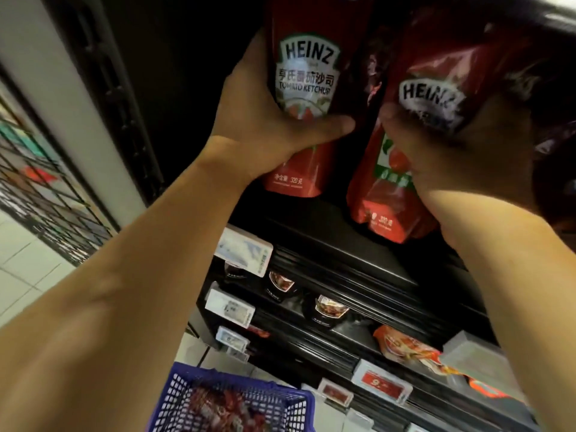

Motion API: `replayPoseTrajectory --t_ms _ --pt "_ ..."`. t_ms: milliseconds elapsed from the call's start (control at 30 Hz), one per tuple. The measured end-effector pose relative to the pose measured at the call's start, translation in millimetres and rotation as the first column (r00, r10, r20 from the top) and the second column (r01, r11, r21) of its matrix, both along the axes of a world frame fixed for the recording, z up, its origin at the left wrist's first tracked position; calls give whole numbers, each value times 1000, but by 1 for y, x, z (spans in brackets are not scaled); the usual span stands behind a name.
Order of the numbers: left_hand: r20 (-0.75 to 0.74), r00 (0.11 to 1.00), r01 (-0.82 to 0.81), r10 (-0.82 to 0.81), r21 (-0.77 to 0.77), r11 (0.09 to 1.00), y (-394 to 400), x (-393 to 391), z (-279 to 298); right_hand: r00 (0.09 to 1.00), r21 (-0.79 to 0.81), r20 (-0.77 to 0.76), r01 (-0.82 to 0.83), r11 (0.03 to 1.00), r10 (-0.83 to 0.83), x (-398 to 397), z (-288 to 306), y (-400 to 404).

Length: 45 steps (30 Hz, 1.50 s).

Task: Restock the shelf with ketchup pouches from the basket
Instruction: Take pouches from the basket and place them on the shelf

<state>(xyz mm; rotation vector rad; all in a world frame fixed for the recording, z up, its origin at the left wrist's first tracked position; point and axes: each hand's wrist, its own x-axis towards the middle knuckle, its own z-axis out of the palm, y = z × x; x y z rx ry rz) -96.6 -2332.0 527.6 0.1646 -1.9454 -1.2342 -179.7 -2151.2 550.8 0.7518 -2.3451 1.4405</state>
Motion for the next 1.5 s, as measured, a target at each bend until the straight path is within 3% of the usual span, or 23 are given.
replayPoseTrajectory --t_ms 100,200,300,433,633,700,767,833,967,1133,1500 --pt "121 992 -2 18 -129 992 -5 -2 -4 993 5 -85 88 996 -88 -3 -4 -11" --pt "329 944 100 -32 -191 977 -9 -3 -12 1000 -1 -9 10 1000 -10 -2 -21 -18" --pt "393 920 57 2 -136 989 -18 -3 -18 997 112 70 4 994 -12 -2 -42 -11" --pt "370 928 -46 42 2 999 -29 -5 -20 990 215 40 127 968 -139 -6 -47 -8" --pt "444 891 -94 99 -32 995 -25 -11 -16 983 281 70 143 949 -168 -18 -33 -26" --pt "424 883 -153 203 -149 977 -18 -11 -13 985 285 92 115 952 -146 -19 -31 -35" --pt "336 866 -249 370 -352 902 -9 -9 -13 983 283 97 125 951 -158 -16 -36 -39" --pt "271 852 -296 448 -457 839 -3 -8 -14 981 284 66 159 946 -184 -12 -42 -39" --pt "346 839 -260 419 -423 868 -6 -17 -17 986 259 45 145 955 -162 -16 -45 -42" --pt "418 791 -247 446 -448 859 -12 -27 -22 980 341 -8 189 921 -198 -25 -47 -53" --pt "336 850 -305 405 -313 899 -19 -12 -24 981 423 -49 192 886 -190 -11 -44 -34"
